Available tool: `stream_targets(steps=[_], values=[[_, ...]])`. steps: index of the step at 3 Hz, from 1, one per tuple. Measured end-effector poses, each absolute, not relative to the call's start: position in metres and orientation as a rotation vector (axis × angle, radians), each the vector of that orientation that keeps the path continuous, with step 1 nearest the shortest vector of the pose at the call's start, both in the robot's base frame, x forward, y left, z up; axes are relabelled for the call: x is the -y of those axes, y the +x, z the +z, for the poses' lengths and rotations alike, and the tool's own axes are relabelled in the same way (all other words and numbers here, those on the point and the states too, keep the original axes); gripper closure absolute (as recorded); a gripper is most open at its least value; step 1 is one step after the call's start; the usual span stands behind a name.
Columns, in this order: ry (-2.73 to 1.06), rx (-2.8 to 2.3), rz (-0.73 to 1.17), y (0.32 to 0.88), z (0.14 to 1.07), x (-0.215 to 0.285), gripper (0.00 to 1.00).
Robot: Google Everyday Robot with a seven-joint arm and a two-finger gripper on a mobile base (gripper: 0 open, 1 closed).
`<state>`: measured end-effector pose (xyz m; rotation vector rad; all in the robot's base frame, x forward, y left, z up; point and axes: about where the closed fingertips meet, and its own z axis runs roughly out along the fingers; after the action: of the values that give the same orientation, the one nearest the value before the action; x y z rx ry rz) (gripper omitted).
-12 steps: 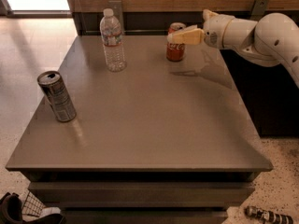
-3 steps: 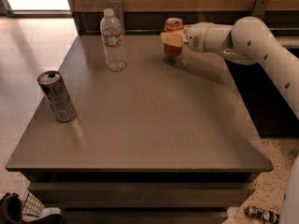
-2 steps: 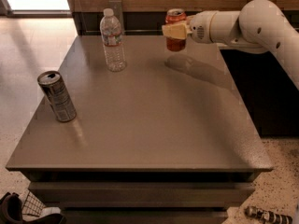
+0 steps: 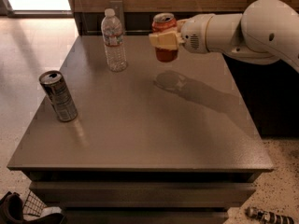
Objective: Move coke can near redbull can
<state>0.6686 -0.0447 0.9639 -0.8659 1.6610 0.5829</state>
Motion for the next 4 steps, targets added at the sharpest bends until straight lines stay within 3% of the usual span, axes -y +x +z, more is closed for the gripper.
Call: stream_targets(steps=[2, 4], values=[[-0.952, -1.571, 0.717, 0.601, 0.947, -0.027, 1.0], [-1.012, -1.478, 0.968, 0.541, 0.922, -0.094, 1.0]])
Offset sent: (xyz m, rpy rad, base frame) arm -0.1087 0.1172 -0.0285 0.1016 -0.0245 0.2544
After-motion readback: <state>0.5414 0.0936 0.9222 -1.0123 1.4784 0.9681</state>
